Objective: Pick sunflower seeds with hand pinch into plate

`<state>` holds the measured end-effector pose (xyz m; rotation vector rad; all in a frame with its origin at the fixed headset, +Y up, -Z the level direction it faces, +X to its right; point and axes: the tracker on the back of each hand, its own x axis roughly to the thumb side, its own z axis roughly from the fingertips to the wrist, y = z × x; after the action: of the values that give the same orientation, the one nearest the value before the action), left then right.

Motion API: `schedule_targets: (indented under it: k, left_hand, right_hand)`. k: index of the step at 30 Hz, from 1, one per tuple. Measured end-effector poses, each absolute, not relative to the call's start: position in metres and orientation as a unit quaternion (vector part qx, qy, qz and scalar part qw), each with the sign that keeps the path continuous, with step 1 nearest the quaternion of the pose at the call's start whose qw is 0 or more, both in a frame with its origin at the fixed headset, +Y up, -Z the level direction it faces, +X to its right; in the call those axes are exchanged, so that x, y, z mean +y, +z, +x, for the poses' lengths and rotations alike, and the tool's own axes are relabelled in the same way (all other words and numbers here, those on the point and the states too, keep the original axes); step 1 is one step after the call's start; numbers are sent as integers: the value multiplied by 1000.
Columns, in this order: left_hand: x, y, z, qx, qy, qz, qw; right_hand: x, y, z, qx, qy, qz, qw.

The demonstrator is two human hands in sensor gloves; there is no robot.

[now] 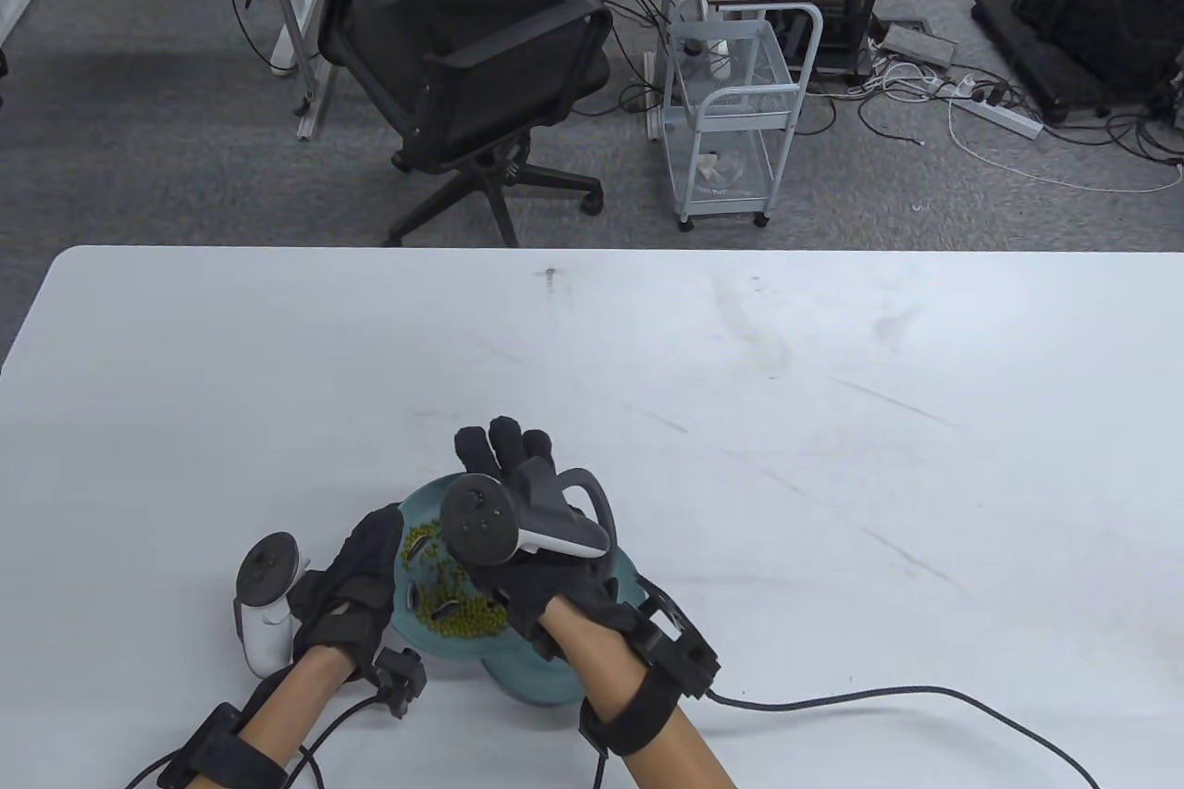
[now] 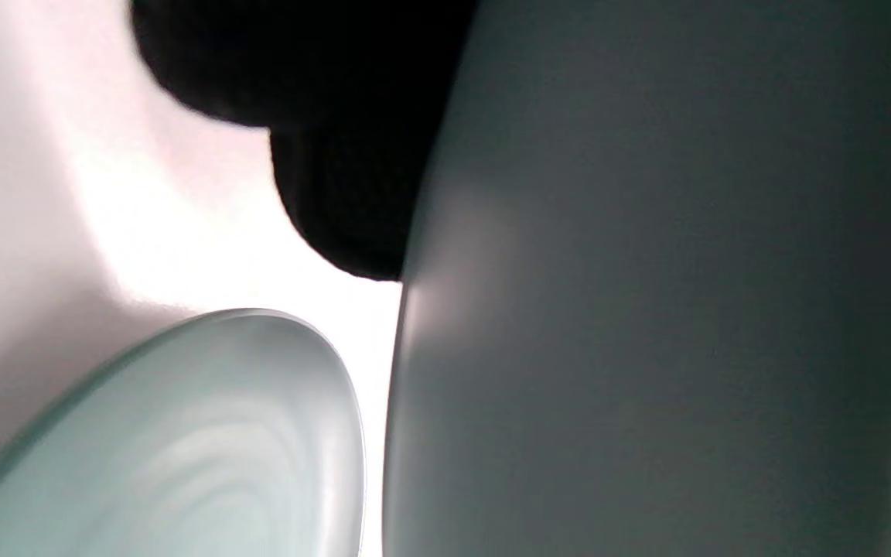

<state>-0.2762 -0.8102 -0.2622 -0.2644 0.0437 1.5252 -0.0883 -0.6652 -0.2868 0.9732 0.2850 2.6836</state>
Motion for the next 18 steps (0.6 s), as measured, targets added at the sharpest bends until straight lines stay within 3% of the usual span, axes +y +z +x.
schedule_targets:
  k: [11,18]
  left_hand:
    - [-811,-261,-269,-4,692,-136,709]
    - [-810,-258,-265,-8,694,-141,706]
  right_hand:
    - [-690,-286,-109,123,921,357,94]
    - [-695,-282,-113,86,924,368,60]
